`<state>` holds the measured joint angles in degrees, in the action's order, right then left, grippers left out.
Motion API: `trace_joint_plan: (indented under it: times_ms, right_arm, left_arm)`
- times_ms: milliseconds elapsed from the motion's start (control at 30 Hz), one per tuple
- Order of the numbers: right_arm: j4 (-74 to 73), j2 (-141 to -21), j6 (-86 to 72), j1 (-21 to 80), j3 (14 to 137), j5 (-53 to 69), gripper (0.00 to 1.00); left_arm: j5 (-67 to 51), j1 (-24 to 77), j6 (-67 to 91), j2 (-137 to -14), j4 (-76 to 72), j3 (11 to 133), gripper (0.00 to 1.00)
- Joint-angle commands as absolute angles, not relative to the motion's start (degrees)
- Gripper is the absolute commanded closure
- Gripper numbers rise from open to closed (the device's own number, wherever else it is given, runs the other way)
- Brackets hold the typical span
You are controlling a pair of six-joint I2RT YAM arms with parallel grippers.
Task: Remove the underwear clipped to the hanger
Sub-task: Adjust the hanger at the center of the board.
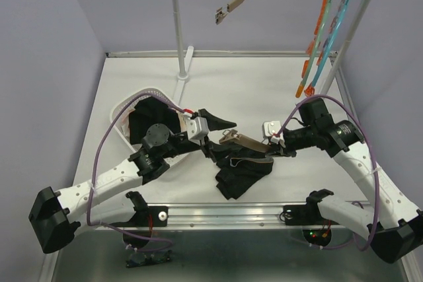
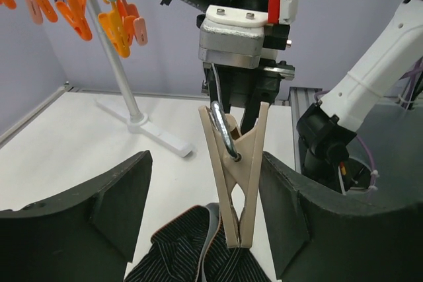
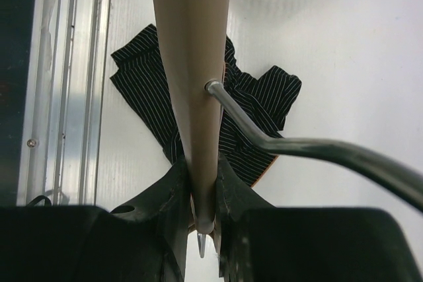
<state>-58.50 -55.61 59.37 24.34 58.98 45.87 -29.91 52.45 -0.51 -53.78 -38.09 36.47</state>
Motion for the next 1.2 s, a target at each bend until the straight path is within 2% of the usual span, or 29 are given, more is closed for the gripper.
trace_joint_plan:
  times_ms: [0,367,533,667,867,967,1000,1033,1067,1167]
  right_arm:
    - [-58.45,-55.72,59.68,24.26,59.5,49.3,0.99]
    - [-58.36,-55.81,59.5,24.26,59.06,48.34,0.99]
    - [-58.36,-55.9,59.33,24.26,58.98,48.08,0.99]
    - [-58.36,-56.25,59.41,24.26,58.54,47.99,0.99]
    - [-58.36,-56.6,59.41,24.26,58.27,48.16,0.99]
    - [-58.27,-56.6,59.33,24.34,58.45,48.25,0.99]
    - [-58.27,-56.6,59.24,24.26,58.45,48.25,1.0]
    - [-58.27,-56.6,59.24,24.26,58.45,48.25,0.99]
    - [-58.36,-56.6,59.15,24.26,58.45,48.16,0.99]
    - [-58.18,-56.34,58.89,24.26,58.45,47.82,0.99]
  left_arm:
    - [-31.29,52.29,3.6,-53.52,-49.74,35.16,0.28]
    - [-32.87,52.29,5.8,-57.04,-50.9,36.38,0.35]
    - [-33.31,52.29,4.57,-58.18,-48.52,38.06,0.44]
    - [-34.19,52.38,4.83,-59.15,-48.51,39.2,0.59]
    - [-34.8,53.0,5.62,-60.47,-49.65,40.08,0.64]
    - [-34.72,53.17,5.97,-60.82,-49.92,40.08,0.76]
    - [-34.28,53.17,5.89,-60.82,-50.01,39.73,0.9]
    - [-33.93,53.17,5.89,-60.73,-50.1,39.73,0.97]
    - [-33.4,53.17,5.98,-60.21,-50.18,39.47,1.0]
    - [-31.47,53.17,5.71,-58.81,-49.92,38.67,1.0]
